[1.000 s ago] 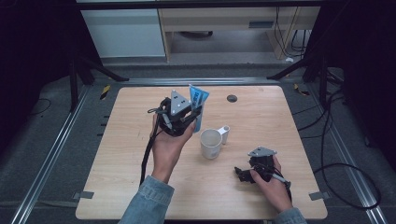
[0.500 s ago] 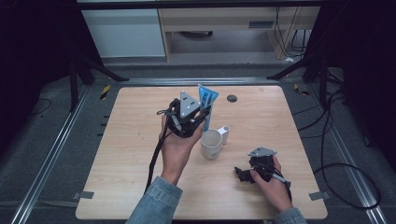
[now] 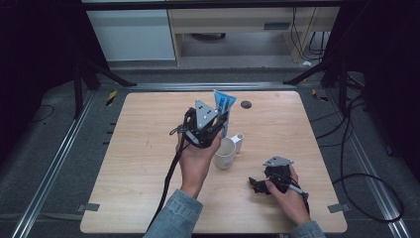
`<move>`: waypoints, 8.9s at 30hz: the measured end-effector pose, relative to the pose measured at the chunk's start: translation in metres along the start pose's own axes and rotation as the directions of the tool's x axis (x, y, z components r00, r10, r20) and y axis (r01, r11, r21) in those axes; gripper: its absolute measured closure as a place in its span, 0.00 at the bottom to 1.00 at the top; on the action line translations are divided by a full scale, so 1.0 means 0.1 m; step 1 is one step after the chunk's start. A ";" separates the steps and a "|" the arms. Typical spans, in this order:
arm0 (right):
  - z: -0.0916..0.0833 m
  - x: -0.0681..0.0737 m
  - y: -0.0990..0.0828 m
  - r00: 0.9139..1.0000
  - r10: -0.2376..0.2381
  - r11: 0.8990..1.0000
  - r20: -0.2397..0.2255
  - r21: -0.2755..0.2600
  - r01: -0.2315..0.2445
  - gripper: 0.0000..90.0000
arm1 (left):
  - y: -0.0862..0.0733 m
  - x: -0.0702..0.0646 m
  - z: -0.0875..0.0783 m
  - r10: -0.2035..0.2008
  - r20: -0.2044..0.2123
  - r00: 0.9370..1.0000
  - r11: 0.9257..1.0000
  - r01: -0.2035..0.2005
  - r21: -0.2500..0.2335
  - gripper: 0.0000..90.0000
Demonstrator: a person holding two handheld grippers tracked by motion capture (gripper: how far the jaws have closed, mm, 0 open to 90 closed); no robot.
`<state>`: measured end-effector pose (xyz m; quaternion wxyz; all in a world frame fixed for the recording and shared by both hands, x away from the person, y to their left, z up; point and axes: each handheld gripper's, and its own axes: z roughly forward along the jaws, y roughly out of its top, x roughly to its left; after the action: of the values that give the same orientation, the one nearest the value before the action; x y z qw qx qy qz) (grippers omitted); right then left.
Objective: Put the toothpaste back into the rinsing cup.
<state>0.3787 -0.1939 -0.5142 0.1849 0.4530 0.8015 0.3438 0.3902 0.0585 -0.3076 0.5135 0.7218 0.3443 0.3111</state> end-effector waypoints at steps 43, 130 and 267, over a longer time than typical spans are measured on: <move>0.00 0.00 0.00 1.000 0.003 1.000 0.001 -0.001 -0.003 0.00 | -0.41 -0.09 0.15 -0.055 -0.005 0.998 0.997 0.055 -0.056 0.82; 0.00 0.00 0.00 1.000 -0.001 1.000 0.001 0.000 0.001 0.00 | -0.92 -0.07 0.59 -0.052 0.014 0.999 0.980 0.049 0.191 0.81; 0.00 0.00 0.00 1.000 -0.004 1.000 0.003 -0.003 0.004 0.00 | -0.84 -0.14 0.32 -0.035 0.052 0.998 0.973 0.022 0.232 0.09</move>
<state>0.3789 -0.1939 -0.5142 0.1875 0.4518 0.8015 0.3440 0.3936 0.0497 -0.3978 0.4398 0.7800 0.3739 0.2415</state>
